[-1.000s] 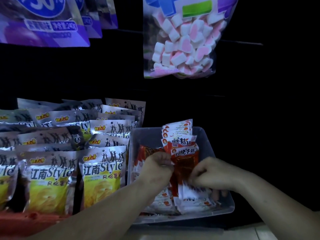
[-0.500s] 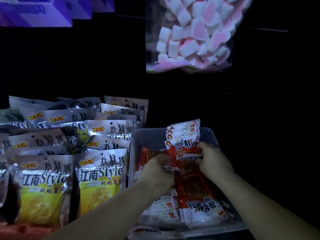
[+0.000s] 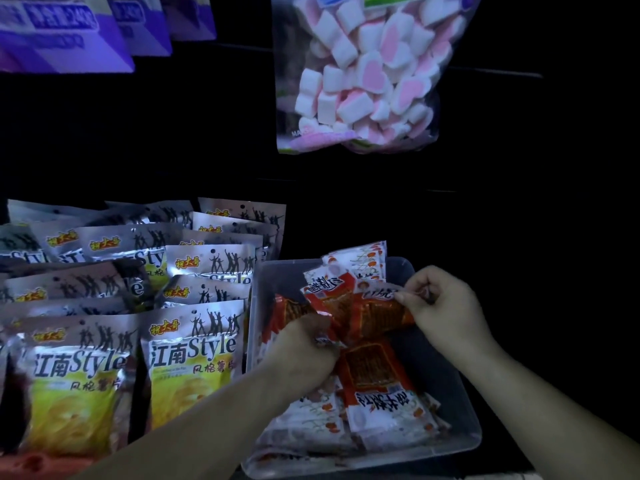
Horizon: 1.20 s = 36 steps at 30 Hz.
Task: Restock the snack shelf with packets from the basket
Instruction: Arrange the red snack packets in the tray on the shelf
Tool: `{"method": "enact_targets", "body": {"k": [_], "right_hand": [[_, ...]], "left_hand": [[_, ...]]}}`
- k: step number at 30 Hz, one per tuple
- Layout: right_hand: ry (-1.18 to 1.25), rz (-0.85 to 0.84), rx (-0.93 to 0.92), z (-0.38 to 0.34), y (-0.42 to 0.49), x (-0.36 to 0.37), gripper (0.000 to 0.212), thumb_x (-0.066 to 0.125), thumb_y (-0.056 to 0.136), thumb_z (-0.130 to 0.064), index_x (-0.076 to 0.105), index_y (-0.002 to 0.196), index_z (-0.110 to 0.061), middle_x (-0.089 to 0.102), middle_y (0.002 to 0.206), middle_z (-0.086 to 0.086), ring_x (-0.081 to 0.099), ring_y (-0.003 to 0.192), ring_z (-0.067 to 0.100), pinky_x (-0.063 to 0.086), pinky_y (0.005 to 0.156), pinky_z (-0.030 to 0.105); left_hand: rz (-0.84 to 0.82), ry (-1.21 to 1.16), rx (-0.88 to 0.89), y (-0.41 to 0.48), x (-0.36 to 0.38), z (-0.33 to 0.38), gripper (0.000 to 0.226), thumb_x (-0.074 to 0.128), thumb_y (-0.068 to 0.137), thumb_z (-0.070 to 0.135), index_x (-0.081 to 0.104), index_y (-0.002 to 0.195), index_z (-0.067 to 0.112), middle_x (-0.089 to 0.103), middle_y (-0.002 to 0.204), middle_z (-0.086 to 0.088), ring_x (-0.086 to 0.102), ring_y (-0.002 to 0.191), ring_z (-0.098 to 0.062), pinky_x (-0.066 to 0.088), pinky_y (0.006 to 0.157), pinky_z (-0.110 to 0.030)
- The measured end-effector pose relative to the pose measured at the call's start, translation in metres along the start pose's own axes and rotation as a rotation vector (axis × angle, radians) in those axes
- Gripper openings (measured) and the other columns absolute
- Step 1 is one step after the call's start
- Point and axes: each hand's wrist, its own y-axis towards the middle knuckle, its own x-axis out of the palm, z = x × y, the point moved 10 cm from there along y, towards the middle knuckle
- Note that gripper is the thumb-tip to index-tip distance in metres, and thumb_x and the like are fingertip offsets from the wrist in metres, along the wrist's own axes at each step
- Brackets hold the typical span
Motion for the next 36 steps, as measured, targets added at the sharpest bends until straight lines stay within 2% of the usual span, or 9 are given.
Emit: {"method": "enact_targets", "body": {"k": [3,8,10,14,18,22,25,29,36], "right_hand": [[0.008,0.027,-0.076,-0.022,-0.003,-0.016,0.022,0.075,0.092,-0.015,0.06,0.081,-0.026,0.065,0.076,-0.005,0.063,0.071,0.008,0.049,0.058,0.028],[0.308,-0.17,0.076,-0.038,-0.022,0.003,0.018,0.077,0.091,-0.014,0.064,0.101,-0.019,0.078,0.088,0.0,0.075,0.081,0.015,0.059,0.069,0.035],[0.382,-0.177,0.154,-0.033,-0.029,0.005,0.024,0.078,0.09,-0.015,0.064,0.109,-0.019,0.079,0.093,0.0,0.077,0.086,0.017,0.061,0.077,0.04],[0.343,-0.07,0.224,-0.014,-0.04,-0.007,0.037,0.081,0.088,-0.031,0.063,0.12,-0.04,0.074,0.11,-0.002,0.073,0.102,0.017,0.06,0.092,0.049],[0.45,-0.139,0.323,0.0,-0.056,-0.002,0.065,0.082,0.087,-0.021,0.051,0.139,-0.046,0.074,0.118,0.0,0.071,0.112,0.023,0.055,0.1,0.055],[0.466,-0.217,0.322,-0.002,-0.067,0.0,0.07,0.064,0.094,0.008,0.049,0.146,-0.036,0.078,0.107,0.0,0.074,0.104,0.017,0.061,0.086,0.047],[0.415,-0.228,0.269,-0.013,-0.069,-0.003,0.079,0.063,0.094,0.009,0.041,0.15,-0.042,0.078,0.109,-0.002,0.074,0.104,0.015,0.059,0.092,0.048],[0.472,-0.25,0.258,-0.021,-0.068,-0.002,0.083,0.06,0.096,0.01,0.033,0.148,-0.049,0.079,0.106,0.003,0.076,0.1,0.02,0.061,0.085,0.05],[0.551,-0.187,0.29,-0.017,-0.064,-0.003,0.046,0.065,0.094,0.005,0.064,0.13,-0.024,0.08,0.103,0.004,0.077,0.094,0.021,0.061,0.074,0.036]], "left_hand": [[0.086,-0.073,0.104,-0.006,-0.011,0.02,0.025,0.064,0.095,0.014,0.064,0.114,0.031,0.075,0.099,0.008,0.071,0.058,-0.023,0.054,0.048,-0.029],[0.058,-0.183,0.239,-0.02,-0.002,0.048,0.032,0.083,0.085,0.027,0.068,0.113,0.03,0.073,0.106,0.007,0.074,0.087,-0.015,0.063,0.08,-0.036],[0.033,-0.249,0.219,-0.024,0.001,0.047,0.026,0.085,0.083,0.024,0.07,0.103,0.018,0.075,0.097,-0.003,0.074,0.085,-0.021,0.063,0.077,-0.042],[-0.041,-0.435,0.16,-0.031,0.007,0.039,0.024,0.081,0.084,0.006,0.058,0.09,0.009,0.067,0.08,-0.004,0.067,0.072,-0.011,0.052,0.057,-0.02],[-0.047,-0.461,0.134,-0.029,0.011,0.034,0.027,0.077,0.085,-0.003,0.057,0.081,0.015,0.061,0.078,-0.01,0.058,0.073,-0.024,0.051,0.065,-0.033],[-0.12,-0.492,0.111,-0.039,0.018,0.037,0.035,0.07,0.087,-0.009,0.07,0.108,0.019,0.073,0.106,-0.006,0.074,0.076,-0.023,0.06,0.066,-0.031],[-0.149,-0.474,0.108,-0.044,0.024,0.038,0.058,0.067,0.087,-0.014,0.065,0.123,0.032,0.078,0.099,0.005,0.077,0.083,-0.018,0.063,0.071,-0.035],[-0.092,-0.455,0.142,-0.046,0.019,0.043,0.055,0.067,0.086,-0.017,0.065,0.12,0.027,0.077,0.097,0.01,0.076,0.085,-0.014,0.059,0.064,-0.024],[-0.076,-0.436,0.174,-0.045,0.018,0.045,0.047,0.068,0.086,-0.016,0.062,0.119,0.017,0.079,0.102,-0.001,0.077,0.09,-0.016,0.062,0.07,-0.03]]}}
